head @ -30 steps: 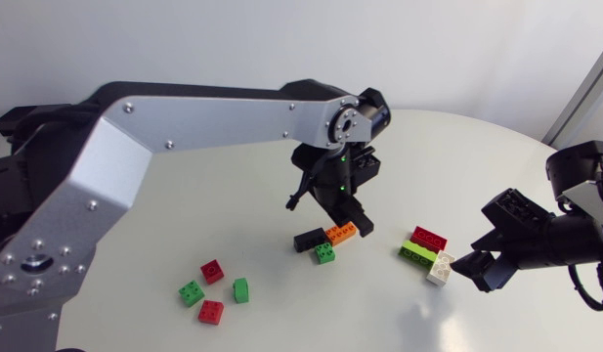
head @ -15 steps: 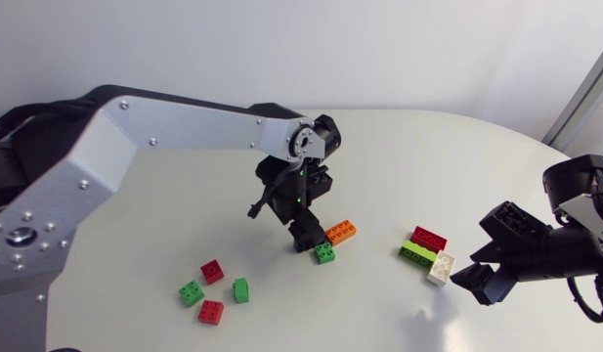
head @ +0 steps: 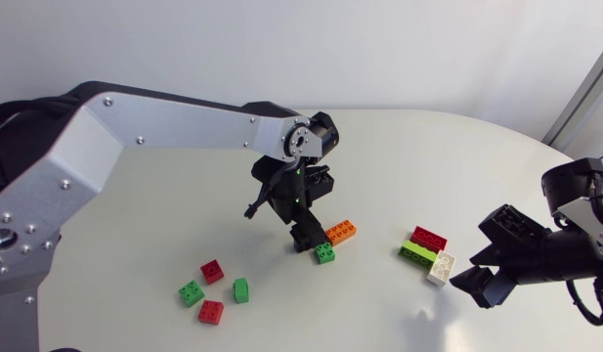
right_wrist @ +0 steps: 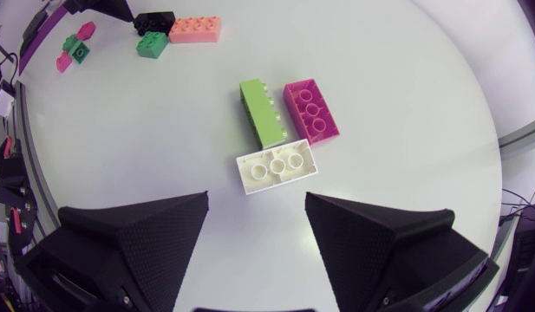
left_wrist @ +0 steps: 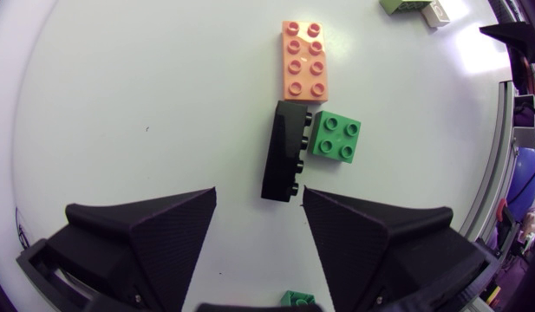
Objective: Sort duplo bricks by size, large to the right and small to the left
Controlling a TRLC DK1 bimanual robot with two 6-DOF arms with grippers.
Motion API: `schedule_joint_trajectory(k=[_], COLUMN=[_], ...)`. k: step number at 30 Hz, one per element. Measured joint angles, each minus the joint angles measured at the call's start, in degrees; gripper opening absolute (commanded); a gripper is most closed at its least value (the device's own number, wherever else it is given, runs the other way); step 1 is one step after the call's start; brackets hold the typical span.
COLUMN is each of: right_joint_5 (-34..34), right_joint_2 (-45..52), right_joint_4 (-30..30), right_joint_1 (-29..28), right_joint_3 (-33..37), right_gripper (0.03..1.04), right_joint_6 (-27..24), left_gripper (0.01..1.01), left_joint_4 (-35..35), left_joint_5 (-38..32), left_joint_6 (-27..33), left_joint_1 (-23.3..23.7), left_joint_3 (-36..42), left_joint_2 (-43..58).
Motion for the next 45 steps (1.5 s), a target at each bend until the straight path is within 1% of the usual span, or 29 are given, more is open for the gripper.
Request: schedule_joint_trajectory(k=[1, 3, 6, 7, 8, 9, 11, 14, 18, 25, 31, 36, 40, 45], right_joint_5=[0.0, 0.0, 0.0, 0.0, 0.0, 0.0, 0.0, 0.0, 0.0, 0.0, -0.2, -0.4, -0.4, -0.4], right_joint_2=[0.0, 0.0, 0.0, 0.0, 0.0, 0.0, 0.0, 0.0, 0.0, -0.2, -0.5, -0.6, -0.8, -1.4], right_joint_4=[0.0, 0.0, 0.0, 0.0, 0.0, 0.0, 0.0, 0.0, 0.0, 0.0, 0.0, -0.1, -0.1, -0.3], right_joint_1=[0.0, 0.0, 0.0, -0.1, -0.3, -0.4, -0.7, -0.8, -1.2, -1.9, -2.3, -3.0, -3.3, -3.3], right_joint_3=[0.0, 0.0, 0.0, 0.0, 0.0, 0.0, 0.0, 0.0, 0.0, 0.0, 0.0, -0.4, -0.8, -0.8], right_gripper=[0.81, 0.81, 0.81, 0.81, 0.81, 0.81, 0.81, 0.81, 0.81, 0.81, 0.81, 0.81, 0.81, 0.81], right_joint_6=[0.0, 0.0, 0.0, 0.0, 0.0, 0.0, -0.3, -0.4, -0.7, -1.5, -1.5, -2.1, -2.6, -2.6], left_gripper=[0.702, 0.652, 0.63, 0.58, 0.569, 0.502, 0.315, 0.305, 0.287, 0.274, 0.261, 0.261, 0.262, 0.264], left_joint_4=[0.0, 0.0, 0.0, -0.1, -0.1, -0.2, -1.2, -2.6, -3.7, -4.7, -6.5, -6.9, -7.8, -7.9], left_joint_5=[0.7, 1.1, 1.8, 2.0, 2.1, 2.3, 2.5, 3.1, 3.8, 4.1, 4.3, 4.8, 5.0, 5.6], left_joint_6=[0.4, 1.7, 3.5, 4.0, 4.7, 4.9, 5.8, 6.4, 6.8, 7.5, 7.7, 7.7, 7.7, 7.6], left_joint_1=[0.0, 0.0, 0.0, 0.0, 0.0, 0.1, 0.2, 0.2, 0.2, 0.2, 0.0, -1.0, -3.6, -11.2], left_joint_3=[0.0, 0.0, 0.2, 0.4, 0.7, 1.1, 2.5, 4.8, 5.3, 5.9, 10.0, 11.0, 12.1, 16.9], left_joint_2=[0.0, 0.2, 0.7, 1.1, 1.5, 1.9, 3.1, 5.1, 6.5, 6.6, 6.4, 6.1, 5.0, 4.8])
